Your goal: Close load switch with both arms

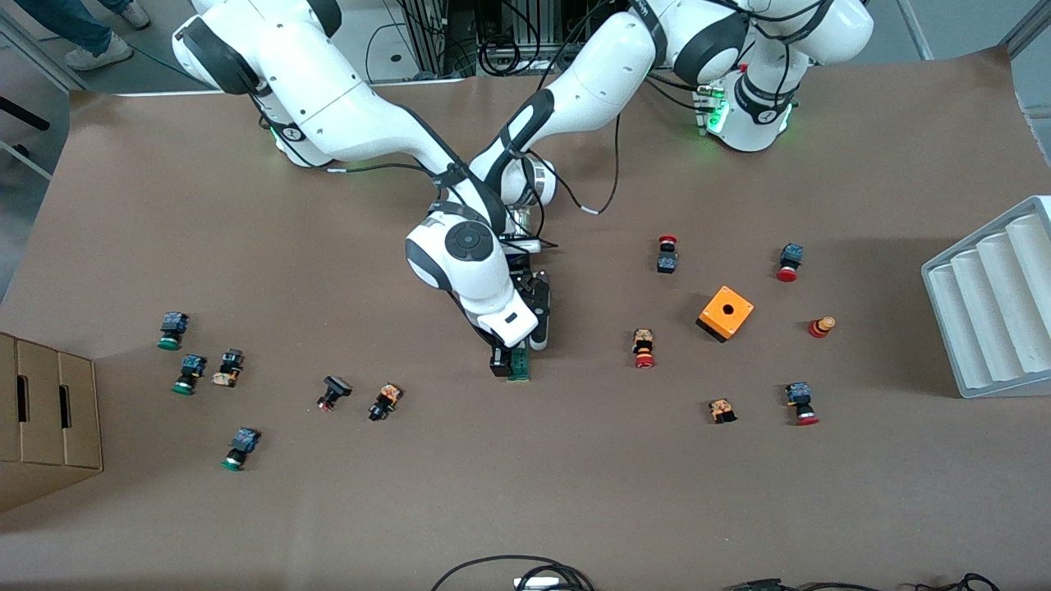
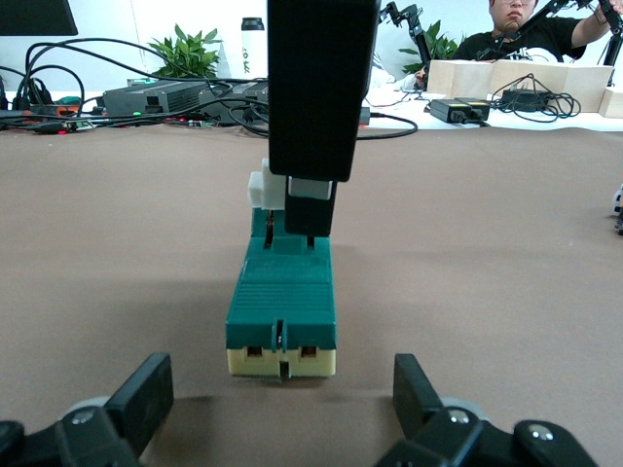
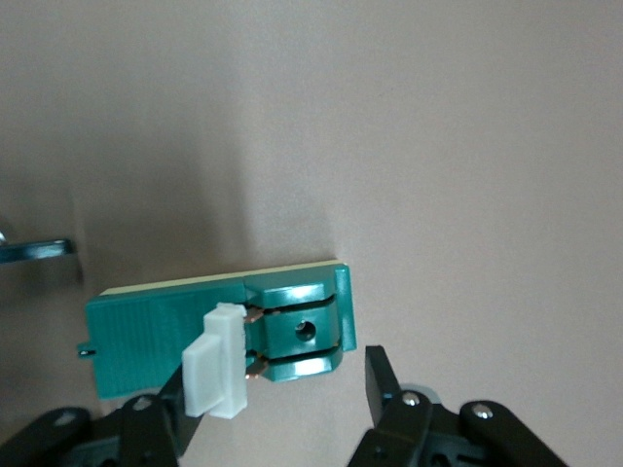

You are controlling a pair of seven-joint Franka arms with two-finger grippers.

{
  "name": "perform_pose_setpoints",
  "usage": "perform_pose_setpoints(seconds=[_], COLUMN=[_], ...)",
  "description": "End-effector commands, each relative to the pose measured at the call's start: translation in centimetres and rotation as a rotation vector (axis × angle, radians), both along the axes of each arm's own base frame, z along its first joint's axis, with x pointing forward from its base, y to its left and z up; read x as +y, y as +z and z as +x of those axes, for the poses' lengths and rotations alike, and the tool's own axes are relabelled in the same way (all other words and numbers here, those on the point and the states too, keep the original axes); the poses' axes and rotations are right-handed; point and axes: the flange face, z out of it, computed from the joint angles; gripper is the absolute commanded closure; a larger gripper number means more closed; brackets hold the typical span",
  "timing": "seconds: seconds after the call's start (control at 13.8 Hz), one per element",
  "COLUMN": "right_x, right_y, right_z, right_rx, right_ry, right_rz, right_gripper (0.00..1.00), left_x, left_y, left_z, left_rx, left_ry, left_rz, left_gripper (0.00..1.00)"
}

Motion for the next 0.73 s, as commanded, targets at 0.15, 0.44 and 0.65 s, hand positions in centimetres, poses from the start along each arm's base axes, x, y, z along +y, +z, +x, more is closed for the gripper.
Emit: perform_pose_setpoints(seconds=[0.15,0.44,0.65], right_x=[-0.2,-0.2,-0.3], right_y=[0.9,1.6,1.7], right_z=[0.8,0.9,1.0], right_rx=[-0.035,-0.039,-0.041], right_ry=[0.011,0.008,0.006], right_rz=[0.008,0.014,0.015], right_gripper=[0.29,0.3,0.3], left_x=[0.0,0.0,0.0], left_y=[-1.0,-1.0,-1.0], left_z=[-0.3,-0.3,-0.3], left_rx=[0.005,0.005,0.005], left_ry=[-0.011,-0.011,-0.011], left_rz=[-0.006,-0.006,-0.006], left_gripper=[0.0,0.0,0.0])
